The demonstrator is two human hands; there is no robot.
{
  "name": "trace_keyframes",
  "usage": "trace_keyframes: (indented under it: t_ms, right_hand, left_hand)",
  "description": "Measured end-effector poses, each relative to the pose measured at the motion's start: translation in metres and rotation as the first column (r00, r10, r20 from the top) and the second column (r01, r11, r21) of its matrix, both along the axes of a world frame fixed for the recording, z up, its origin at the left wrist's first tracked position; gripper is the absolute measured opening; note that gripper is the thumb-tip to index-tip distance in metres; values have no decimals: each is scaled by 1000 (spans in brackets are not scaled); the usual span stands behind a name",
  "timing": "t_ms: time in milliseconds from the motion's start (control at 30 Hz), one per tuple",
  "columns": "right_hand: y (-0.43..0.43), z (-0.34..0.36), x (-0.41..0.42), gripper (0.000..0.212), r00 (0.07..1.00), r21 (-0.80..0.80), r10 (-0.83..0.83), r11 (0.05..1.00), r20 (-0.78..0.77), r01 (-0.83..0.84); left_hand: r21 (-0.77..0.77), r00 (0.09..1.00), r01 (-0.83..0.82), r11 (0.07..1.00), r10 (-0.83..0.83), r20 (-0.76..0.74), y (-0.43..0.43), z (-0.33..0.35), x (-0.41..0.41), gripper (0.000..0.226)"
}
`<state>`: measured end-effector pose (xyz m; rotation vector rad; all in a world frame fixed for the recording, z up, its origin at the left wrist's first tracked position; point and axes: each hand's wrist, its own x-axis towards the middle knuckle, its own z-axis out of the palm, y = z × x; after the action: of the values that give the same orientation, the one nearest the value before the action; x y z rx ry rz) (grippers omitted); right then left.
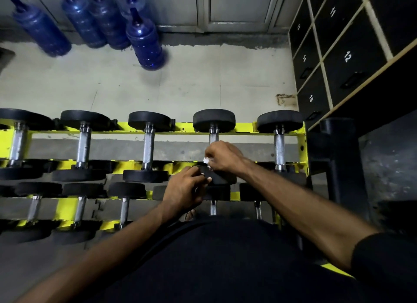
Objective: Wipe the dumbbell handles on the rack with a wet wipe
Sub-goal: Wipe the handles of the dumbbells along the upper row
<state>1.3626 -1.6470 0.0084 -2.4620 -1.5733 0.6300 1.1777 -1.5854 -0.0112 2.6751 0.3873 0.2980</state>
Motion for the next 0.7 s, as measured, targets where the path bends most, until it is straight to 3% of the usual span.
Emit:
trace_keyframes:
  t_ms: [133,300,433,567,633,700]
  right_hand:
    - [8,9,-2,12,999,-173,37,984,20,-33]
    - [20,3,-3,21,996,-54,77,996,48,-75]
    - [25,2,-4,19,971,-271,239,933,-27,-237]
    - [36,11,0,18,951,-280,283,930,129,-239]
    - [38,14,-2,16,918,-402,380,862,109,-309]
    - [39,17,-4,15,906,-516,422,773,-15,-369]
  left_hand:
    - [17,1000,5,1000,-5,4,2,0,1,30]
    - [14,1000,7,1000,-7,-18,2,2,1,27]
    - [19,999,23,1000,-22,-24,4,3,0,19]
    - [28,999,48,998,-48,-26,4,3,1,32]
    - [26,998,51,998,-50,-30,5,1,1,32]
    - [25,998,54,998,-53,-32,6,1,0,27]
